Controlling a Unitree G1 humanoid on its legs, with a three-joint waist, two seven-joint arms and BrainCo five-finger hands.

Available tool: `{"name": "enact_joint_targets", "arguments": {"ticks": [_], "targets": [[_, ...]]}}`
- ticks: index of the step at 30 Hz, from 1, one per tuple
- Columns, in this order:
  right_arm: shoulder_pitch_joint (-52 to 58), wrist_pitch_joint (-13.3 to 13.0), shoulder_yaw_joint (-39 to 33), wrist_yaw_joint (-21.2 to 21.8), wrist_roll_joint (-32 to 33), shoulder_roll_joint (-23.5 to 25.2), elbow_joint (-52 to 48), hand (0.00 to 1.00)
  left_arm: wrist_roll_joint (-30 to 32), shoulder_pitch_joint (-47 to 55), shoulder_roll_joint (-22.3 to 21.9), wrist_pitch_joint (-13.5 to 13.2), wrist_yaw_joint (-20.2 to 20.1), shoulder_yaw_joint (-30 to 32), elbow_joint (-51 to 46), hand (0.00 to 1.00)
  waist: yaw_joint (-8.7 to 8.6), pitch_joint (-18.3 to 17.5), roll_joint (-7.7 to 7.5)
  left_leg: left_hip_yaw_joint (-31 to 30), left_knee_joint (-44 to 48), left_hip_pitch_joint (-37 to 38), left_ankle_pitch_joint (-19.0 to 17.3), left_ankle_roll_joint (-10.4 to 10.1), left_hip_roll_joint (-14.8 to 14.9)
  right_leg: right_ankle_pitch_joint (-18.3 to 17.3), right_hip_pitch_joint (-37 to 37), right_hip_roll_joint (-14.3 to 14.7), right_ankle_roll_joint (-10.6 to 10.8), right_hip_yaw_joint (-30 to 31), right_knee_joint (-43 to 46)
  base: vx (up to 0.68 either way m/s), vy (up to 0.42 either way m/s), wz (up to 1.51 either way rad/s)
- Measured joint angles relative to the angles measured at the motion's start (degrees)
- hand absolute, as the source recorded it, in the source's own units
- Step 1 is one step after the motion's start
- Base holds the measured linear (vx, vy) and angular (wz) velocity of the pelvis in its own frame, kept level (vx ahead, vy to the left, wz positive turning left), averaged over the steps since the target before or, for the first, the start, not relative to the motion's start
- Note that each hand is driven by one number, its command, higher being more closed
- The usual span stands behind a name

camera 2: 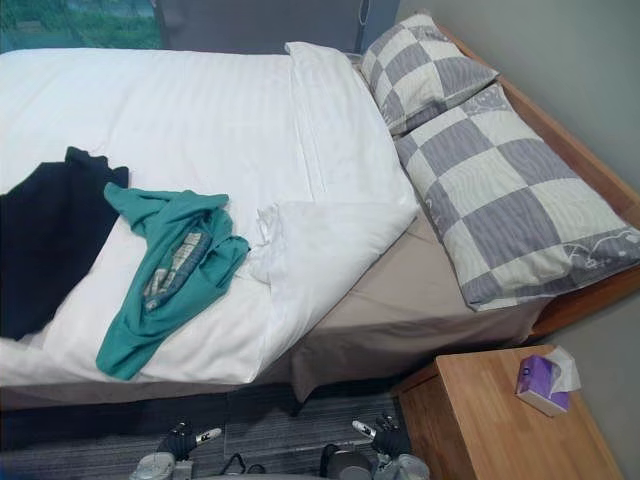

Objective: Tidy the bed and pick cloth on bed and put in laundry

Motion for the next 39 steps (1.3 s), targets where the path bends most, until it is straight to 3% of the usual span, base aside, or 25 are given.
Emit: {"name": "enact_joint_targets", "arguments": {"ticks": [6, 10, 13, 15, 18, 20, 23, 28, 32, 36, 39], "targets": [[0.61, 1.03, -1.93, -8.89, 5.52, 0.0, -0.04, 0.0, -0.01, -0.23, -1.48, 0.23, -0.19, 0.03, 0.64, 0.0, -0.06, -0.67, 0.46, 1.88, 0.24, 3.11, -1.43, -2.24, 1.08, 0.27, 3.99, 1.27, -0.2, 1.02, -2.89, 0.12, -0.023, -0.14], [0.75, 0.66, -13.41, -19.88, 10.76, -0.93, -4.18, 0.0, -0.06, -0.05, -1.31, 0.38, -0.54, 2.37, 1.12, 0.0, -0.02, -0.8, 0.46, 4.63, 1.97, 3.36, -1.73, -2.6, 1.12, 2.52, 5.03, 1.39, -0.14, 2.41, -4.84, 0.02, 0.02, -0.27], [0.16, 0.5, -22.65, -22.88, 7.7, -6.88, -11.36, 0.0, -0.13, 0.35, -0.71, 1.83, -1.43, 4.16, 0.96, 0.0, -0.13, -1.09, 0.75, 5.9, 2.22, 3.41, -1.74, -2.59, 0.86, 2.9, 5.1, 1.21, 0.04, 3.54, -4.88, -0.03, 0.025, -0.18], [-1.06, -0.24, -23.16, -22.87, 3.62, -12.8, -16.94, 0.0, -0.37, 0.41, -0.18, 2.98, -1.66, 4.07, 0.79, 0.0, -0.33, -1.12, 0.74, 6.01, 2.54, 3.33, -1.74, -2.59, 0.66, 2.9, 5.07, 0.98, 0.04, 3.54, -4.89, -0.04, -0.005, -0.09], [-6.7, -1.1, -20.33, -22.6, -2.57, -21.31, -25.67, 0.0, -2.39, 1.19, 0.32, 4.8, -1.68, 3.63, 0.8, 0.0, -0.83, -1.93, 0.57, 5.85, 2.97, 2.72, -1.73, -2.58, 0.62, 2.89, 4.76, 0.98, 0.05, 3.55, -5.36, -0.06, -0.047, -0.05], [-9.82, -0.96, -17.43, -22.56, -7.99, -23.98, -28.43, 0.0, -2.4, 1.66, 0.55, 5.05, -1.64, 2.03, 0.8, 0.0, -0.69, -3.28, 0.18, 5.31, 3.23, 1.11, -1.7, -2.54, 0.7, 2.89, 3.68, 1.05, 0.05, 3.5, -6.08, -0.05, -0.09, 0.1], [-11.9, -0.48, -10.67, -21.69, -15.31, -23.58, -37.25, 0.0, -2.94, 1.72, 1.06, 5.11, -1.13, 0.39, 0.41, 0.0, -0.54, -3.42, 0.17, 4.09, 3.21, 0.04, -1.31, -1.91, 1.29, 2.89, 2.86, 1.6, 0.03, 3.4, -6.24, -0.06, -0.12, 0.15], [-11.87, 3.28, 0.31, -18.37, -23.64, -22.8, -52.63, 0.0, -3.6, 3.48, 1.06, 4.57, 0.07, -0.67, -1.0, 0.0, -0.09, -3.85, 0.92, 1.31, 3.08, -0.73, -1.01, -1.44, 1.74, 2.88, 2.94, 1.89, -0.01, 1.92, -6.15, -0.1, -0.089, 0.21], [-13.61, 5.02, 5.34, -17.05, -29.34, -22.61, -56.33, 0.0, -3.86, 5.74, 1.33, 4.56, 0.08, -0.68, -1.29, 0.0, 0.13, -3.81, 0.82, -0.09, 2.76, -1.71, -1.47, 0.06, 1.55, 2.92, 2.35, 1.9, -0.16, 1.92, -6.16, -0.13, -0.033, 0.08], [-19.15, 7.85, 12.36, -16.65, -34.09, -22.52, -56.28, 0.0, -4.5, 5.55, 2.55, 4.53, 0.13, -0.5, -2.85, 0.0, 2.19, -2.37, -1.09, -0.8, 2.73, -5.82, -0.23, 1.89, 0.96, 3.93, -1.39, 1.39, -0.95, 1.99, -5.96, -0.15, -0.018, 0.06], [-27.24, 9.0, 15.2, -17.67, -36.71, -22.49, -54.62, 0.0, -7.46, 3.3, 3.39, 3.87, 0.17, -0.07, -3.28, 0.0, 4.12, 2.07, -2.44, -2.05, 5.88, -10.02, -0.47, 2.19, 0.93, 3.89, -4.61, 0.91, -1.1, 1.74, -3.72, -0.13, -0.025, 0.24]]}}
